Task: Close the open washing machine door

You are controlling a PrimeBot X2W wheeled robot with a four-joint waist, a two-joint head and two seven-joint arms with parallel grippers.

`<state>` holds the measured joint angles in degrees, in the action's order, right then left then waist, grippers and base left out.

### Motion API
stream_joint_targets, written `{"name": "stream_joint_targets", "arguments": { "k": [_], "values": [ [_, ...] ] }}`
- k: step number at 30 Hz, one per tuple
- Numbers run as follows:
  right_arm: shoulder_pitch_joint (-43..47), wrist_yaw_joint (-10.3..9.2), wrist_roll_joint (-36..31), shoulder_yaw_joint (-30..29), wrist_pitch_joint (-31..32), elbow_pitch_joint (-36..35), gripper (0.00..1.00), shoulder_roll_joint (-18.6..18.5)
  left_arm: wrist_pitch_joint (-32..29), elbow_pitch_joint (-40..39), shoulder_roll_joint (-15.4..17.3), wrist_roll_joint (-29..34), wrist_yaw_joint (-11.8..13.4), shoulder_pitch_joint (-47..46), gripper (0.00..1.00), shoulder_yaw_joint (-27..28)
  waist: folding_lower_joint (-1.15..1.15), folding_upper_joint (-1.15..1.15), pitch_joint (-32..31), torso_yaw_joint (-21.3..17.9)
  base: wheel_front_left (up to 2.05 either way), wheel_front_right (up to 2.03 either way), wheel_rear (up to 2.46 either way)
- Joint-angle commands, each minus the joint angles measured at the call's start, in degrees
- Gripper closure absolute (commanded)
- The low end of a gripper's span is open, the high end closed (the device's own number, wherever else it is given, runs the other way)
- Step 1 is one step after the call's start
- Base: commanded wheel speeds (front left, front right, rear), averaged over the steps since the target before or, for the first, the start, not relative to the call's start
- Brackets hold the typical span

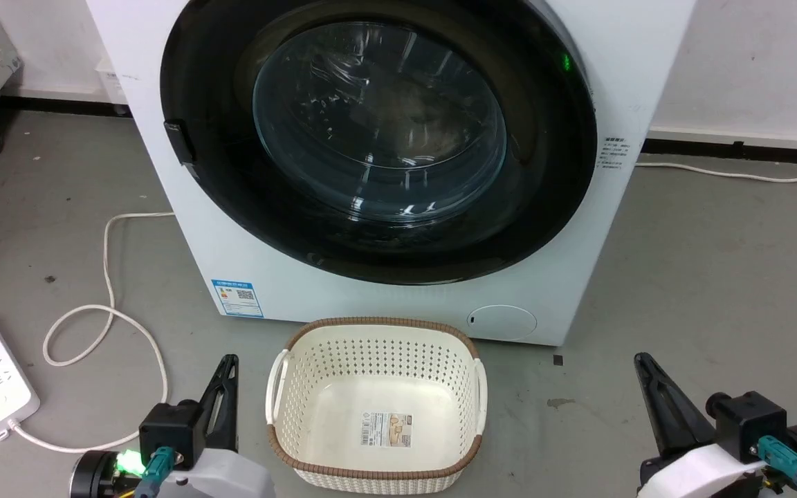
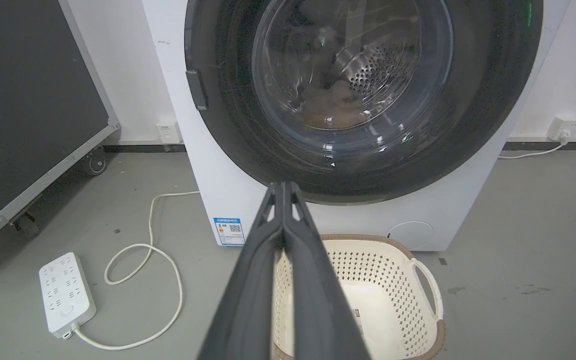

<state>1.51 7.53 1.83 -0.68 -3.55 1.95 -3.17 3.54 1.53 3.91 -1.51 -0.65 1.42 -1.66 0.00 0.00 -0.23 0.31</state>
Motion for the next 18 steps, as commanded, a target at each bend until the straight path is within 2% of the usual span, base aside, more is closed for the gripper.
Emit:
{"name": "stream_joint_targets", "arguments": {
  "k": [1,18],
  "values": [
    [-0.9,-0.03,-0.6,0.1,0.4,-0.6,1.00,0.2,-0.4,-0.3,-0.4,0.5,0.3,-0.7,1.00,0.3,0.00,0.00,0.0,0.0,0.00,0.00,0.00],
    [-1.3,-0.04,-1.4,0.5,2.5,-1.5,1.00,0.3,-2.5,-1.1,-0.8,1.2,0.5,-1.2,1.00,1.2,0.00,0.00,0.2,-0.2,0.00,0.00,0.00]
  ]
}}
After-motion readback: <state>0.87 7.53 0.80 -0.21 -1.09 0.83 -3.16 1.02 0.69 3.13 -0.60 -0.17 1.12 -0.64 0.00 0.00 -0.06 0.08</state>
